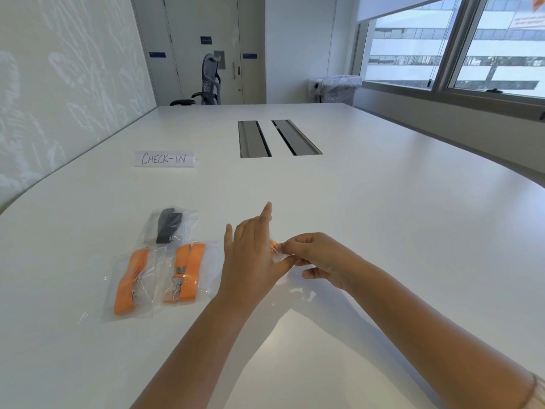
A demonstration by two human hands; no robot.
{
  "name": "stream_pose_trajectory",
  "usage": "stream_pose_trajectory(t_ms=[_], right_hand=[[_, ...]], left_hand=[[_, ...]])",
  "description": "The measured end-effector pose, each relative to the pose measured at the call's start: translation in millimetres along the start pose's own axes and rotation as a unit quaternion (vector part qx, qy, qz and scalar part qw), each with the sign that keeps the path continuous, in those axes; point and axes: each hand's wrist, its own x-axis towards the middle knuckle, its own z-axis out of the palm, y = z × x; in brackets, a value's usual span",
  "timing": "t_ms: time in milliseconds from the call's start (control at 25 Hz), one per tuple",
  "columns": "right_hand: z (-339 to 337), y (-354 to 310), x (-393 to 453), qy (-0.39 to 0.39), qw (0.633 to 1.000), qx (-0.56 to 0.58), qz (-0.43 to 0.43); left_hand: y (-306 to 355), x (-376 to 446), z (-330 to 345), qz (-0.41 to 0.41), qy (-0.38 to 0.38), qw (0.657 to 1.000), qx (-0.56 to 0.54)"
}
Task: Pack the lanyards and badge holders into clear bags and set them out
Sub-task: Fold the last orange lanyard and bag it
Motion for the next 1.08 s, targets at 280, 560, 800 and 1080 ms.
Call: stream_pose_trajectory(t_ms=[280, 560, 800, 1080], right_hand=[[-1, 7, 5, -0.131, 0.988, 0.085, -0.003], [-3, 8, 8, -0.029, 0.995, 0.014, -0.091], [-23, -7, -5, 0.153, 0.907, -0.009, -0.392], [-27, -7, -5, 0.178, 0.881, -0.064, -0.433]], left_hand=[[-3, 1, 3, -0.045, -0.044, 0.986, -0.154], [-12, 4, -11, -0.049, -0.102, 0.951, -0.288], [-14, 9, -18, -0.190, -0.019, 0.925, -0.329], [-8, 12, -23, -0.160, 0.030, 0.861, -0.483]])
